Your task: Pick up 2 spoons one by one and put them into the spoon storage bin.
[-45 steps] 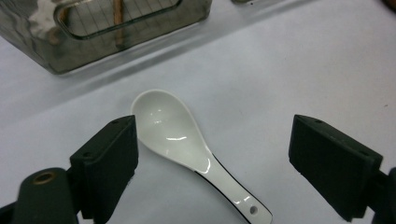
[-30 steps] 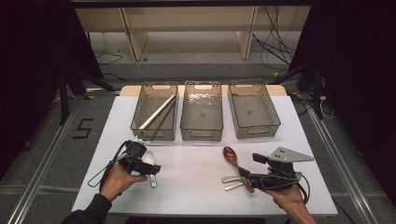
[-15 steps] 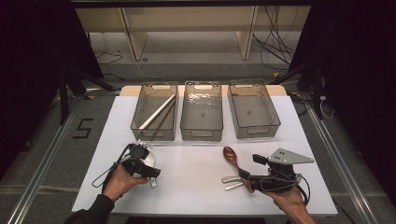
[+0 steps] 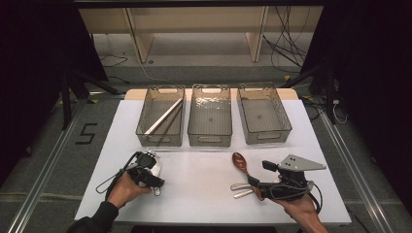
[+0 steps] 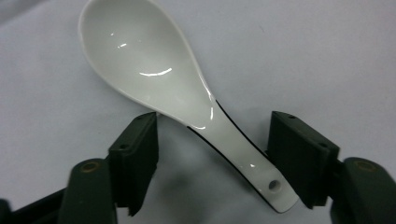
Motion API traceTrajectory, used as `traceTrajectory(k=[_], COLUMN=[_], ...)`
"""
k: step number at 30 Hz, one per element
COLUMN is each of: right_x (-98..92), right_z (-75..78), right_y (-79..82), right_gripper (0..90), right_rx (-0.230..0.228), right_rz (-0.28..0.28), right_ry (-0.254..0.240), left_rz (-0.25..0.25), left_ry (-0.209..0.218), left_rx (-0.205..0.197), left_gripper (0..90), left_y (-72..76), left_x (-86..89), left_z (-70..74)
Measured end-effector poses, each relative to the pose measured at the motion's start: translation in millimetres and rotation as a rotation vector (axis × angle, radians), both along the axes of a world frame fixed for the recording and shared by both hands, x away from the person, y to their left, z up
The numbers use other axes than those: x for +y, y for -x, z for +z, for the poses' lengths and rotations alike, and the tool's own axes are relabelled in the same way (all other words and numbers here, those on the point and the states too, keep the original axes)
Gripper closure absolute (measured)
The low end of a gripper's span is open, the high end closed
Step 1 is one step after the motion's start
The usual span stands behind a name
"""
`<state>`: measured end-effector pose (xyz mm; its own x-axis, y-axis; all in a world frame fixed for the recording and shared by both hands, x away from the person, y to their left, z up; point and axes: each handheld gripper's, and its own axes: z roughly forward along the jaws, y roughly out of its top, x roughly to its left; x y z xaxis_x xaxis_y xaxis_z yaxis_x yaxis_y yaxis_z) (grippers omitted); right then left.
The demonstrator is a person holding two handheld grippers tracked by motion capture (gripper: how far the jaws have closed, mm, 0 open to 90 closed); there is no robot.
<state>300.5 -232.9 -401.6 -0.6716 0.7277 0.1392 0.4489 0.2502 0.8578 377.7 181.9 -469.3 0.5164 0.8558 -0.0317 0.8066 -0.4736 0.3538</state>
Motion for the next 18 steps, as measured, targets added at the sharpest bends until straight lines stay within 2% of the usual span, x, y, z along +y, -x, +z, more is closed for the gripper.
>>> traceTrajectory(k=[13,18], right_x=[0.5,0.4], right_z=[0.1,0.2], right_y=[-0.1,-0.1], right_gripper=[25.9,25.9], right_rx=[0.003,0.003], right_rz=[-0.001,-0.001], right_ry=[0.0,0.0], left_rz=[-0.02,-0.022], left_ry=[0.002,0.028], left_rx=[-0.002,0.006], left_gripper=[65.4,74.5], left_y=[-2.2,-3.7], left_x=[11.3,16.2], left_z=[2.5,2.3])
